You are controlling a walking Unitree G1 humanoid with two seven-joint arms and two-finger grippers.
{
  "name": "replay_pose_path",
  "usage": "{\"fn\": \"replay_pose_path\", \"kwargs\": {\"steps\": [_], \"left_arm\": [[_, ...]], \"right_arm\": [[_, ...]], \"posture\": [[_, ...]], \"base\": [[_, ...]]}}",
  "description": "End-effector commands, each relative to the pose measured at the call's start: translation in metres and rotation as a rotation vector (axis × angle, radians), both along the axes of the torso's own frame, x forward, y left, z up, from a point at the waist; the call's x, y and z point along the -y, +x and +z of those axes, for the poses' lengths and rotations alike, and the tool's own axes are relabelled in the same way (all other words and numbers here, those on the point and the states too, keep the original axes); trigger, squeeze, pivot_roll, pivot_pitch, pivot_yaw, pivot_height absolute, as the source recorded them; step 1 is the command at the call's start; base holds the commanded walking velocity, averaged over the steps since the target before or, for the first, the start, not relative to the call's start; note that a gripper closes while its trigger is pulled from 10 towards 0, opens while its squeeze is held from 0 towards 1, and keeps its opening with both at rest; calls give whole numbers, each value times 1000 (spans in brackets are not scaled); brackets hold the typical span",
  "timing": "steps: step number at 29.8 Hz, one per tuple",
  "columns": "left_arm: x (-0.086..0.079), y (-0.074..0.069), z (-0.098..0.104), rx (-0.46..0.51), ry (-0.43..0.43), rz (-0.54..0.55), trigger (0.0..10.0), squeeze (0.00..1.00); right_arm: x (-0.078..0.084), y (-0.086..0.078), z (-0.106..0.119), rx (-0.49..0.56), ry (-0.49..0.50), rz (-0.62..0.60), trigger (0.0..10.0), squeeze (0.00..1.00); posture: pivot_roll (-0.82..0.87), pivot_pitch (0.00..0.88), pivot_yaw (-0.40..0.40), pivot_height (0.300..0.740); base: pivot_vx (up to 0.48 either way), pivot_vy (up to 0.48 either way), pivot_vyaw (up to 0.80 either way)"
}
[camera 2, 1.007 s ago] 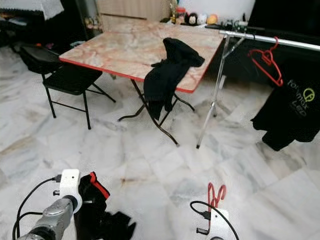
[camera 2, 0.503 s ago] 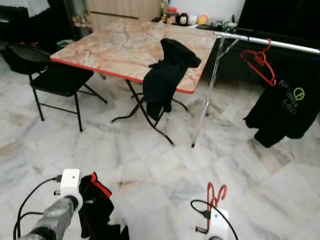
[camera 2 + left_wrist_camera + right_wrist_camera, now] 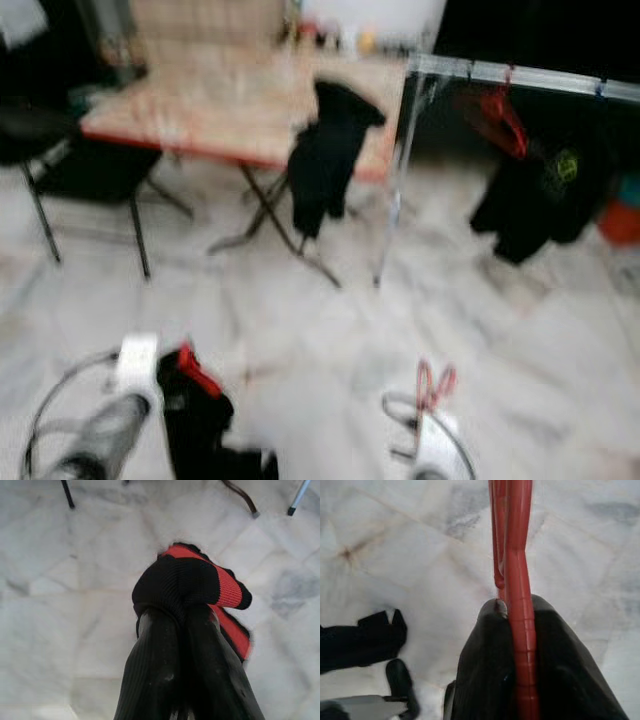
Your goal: Hang hanger
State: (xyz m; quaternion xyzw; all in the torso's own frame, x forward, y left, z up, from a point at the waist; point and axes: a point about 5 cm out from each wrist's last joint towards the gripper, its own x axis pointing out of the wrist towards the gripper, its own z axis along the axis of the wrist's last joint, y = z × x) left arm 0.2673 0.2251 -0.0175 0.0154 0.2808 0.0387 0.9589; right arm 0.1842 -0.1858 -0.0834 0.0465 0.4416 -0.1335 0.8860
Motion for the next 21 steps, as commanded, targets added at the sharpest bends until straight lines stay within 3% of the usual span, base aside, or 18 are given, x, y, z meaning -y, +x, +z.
{"fn": "replay_pose_path", "kwargs": {"steps": [1,21], "left_arm": [[9,9,6,39,-15,-15,10000,0],[5,14,12,65,-8,-6,10000,0]], "right_arm": [[6,-3,0,-3,-11,-17,10000,0],[7,-3,0,-6,-19,-14,10000,0]], "posture": [[48,0,-12,740],[55,0,-13,740]], "base": [[0,439,0],[0,439,0]]}}
